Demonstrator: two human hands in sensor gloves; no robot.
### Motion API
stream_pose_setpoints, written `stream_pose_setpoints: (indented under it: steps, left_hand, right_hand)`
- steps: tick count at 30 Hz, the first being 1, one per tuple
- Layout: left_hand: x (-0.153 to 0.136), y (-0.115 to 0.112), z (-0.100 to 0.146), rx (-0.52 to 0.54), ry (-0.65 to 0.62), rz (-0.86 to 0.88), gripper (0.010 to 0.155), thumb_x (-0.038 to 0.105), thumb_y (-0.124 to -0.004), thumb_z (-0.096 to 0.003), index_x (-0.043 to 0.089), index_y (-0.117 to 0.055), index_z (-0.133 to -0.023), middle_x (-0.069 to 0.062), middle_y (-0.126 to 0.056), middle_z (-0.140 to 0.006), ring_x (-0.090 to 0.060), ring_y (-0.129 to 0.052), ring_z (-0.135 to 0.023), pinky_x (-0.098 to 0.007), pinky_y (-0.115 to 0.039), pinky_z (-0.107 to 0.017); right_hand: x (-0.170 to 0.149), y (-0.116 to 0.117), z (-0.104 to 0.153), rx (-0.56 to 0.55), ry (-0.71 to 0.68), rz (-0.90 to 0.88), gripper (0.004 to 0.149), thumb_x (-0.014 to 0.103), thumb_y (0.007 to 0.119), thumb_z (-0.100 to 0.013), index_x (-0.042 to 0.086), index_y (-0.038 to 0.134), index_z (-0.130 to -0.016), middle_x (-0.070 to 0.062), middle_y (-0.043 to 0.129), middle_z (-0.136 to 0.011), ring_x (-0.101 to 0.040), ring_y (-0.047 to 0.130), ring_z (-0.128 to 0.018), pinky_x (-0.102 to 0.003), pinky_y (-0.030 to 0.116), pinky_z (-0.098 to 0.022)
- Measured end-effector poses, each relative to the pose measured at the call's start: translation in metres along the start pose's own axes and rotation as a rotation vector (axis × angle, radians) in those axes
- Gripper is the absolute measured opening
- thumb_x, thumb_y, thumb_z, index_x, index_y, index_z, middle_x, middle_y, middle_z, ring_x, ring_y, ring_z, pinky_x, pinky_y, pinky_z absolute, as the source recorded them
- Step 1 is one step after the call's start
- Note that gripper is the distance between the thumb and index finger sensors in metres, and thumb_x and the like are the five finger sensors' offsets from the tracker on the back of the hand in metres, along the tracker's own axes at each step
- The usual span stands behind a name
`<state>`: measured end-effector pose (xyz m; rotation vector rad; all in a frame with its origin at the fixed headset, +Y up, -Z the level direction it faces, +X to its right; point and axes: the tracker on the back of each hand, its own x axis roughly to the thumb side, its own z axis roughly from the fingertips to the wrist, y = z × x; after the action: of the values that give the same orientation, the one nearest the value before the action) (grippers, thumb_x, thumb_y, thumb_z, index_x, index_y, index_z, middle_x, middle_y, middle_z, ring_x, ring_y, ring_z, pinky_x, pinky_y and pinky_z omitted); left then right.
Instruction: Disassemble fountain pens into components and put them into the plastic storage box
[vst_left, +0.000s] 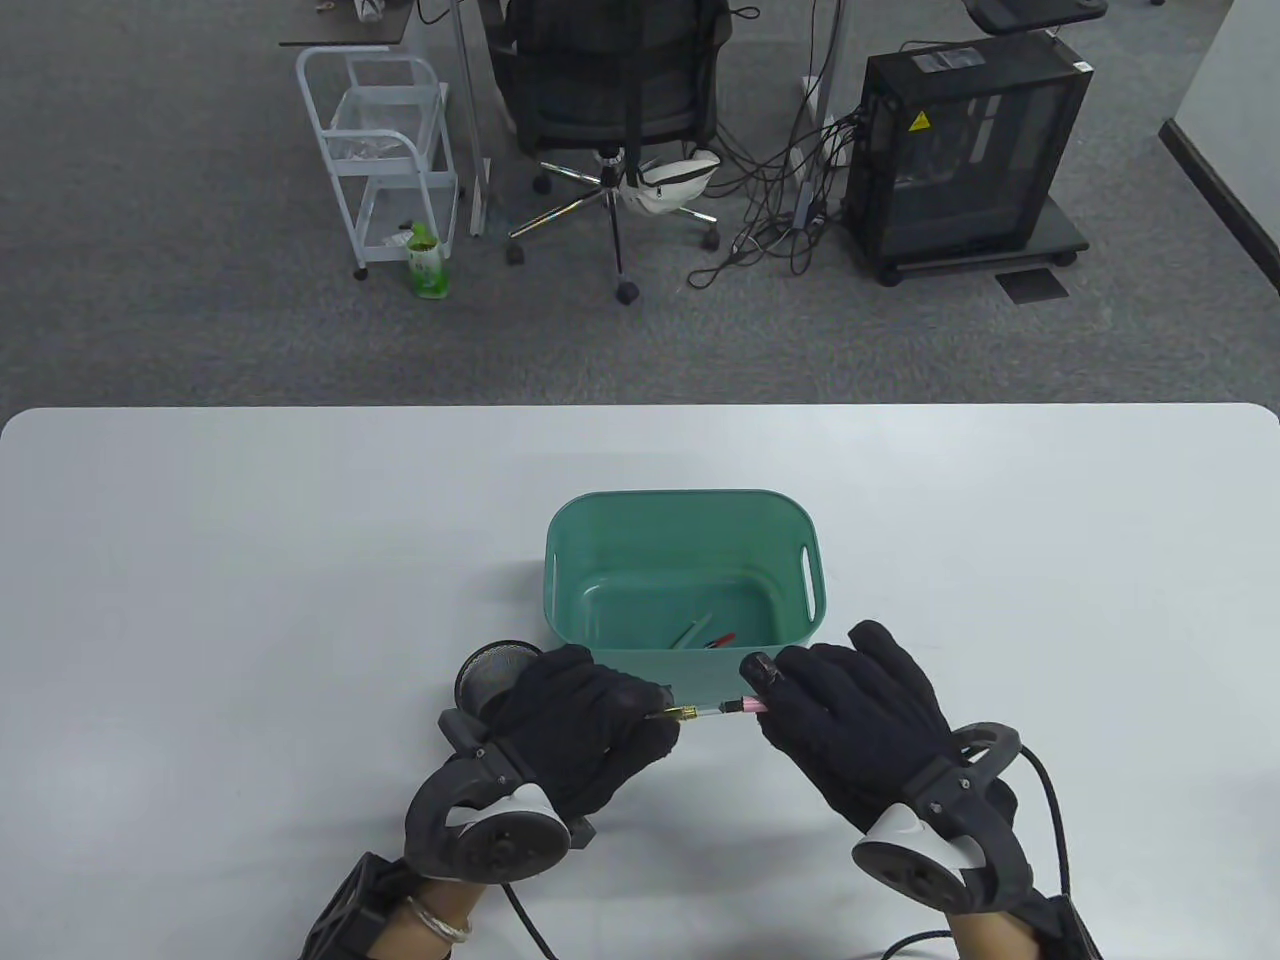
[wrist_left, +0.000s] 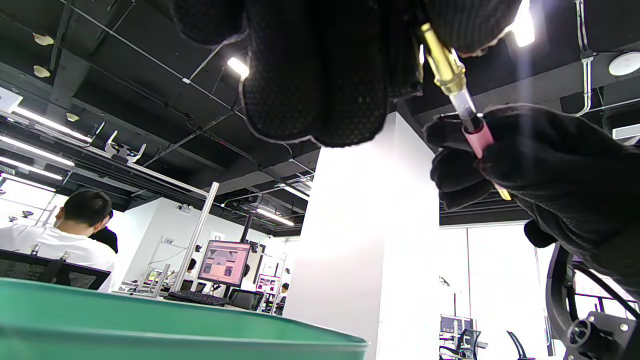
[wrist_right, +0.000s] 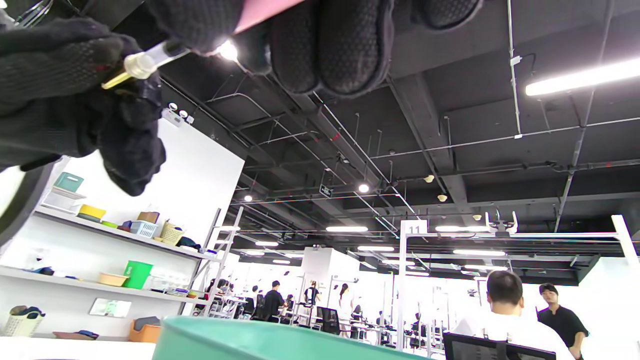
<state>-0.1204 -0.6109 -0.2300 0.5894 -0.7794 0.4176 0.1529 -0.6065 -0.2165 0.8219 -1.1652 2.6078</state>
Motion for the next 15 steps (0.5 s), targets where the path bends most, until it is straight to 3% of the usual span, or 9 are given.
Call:
stream_pose_setpoints:
  steps: [15]
  left_hand:
    - [-0.009, 0.007, 0.0, 0.026, 0.037, -0.01, 0.047, 0.049, -0.065, -0.0662, 0.012, -0.086, -0.087, -0.005, -0.103, -0.075, -0.024, -0.1, -0.066, -0.051, -0.066, -0.074]
  right_hand:
    - [-0.012, -0.003, 0.001, -0.008, 0.038, 0.023, 0.045, 0.048, 0.071, -0.057, 0.035, 0.077, -0.1, 0.007, 0.083, -0.093, -0.012, 0.085, -0.083, -0.05, 0.058, -0.079]
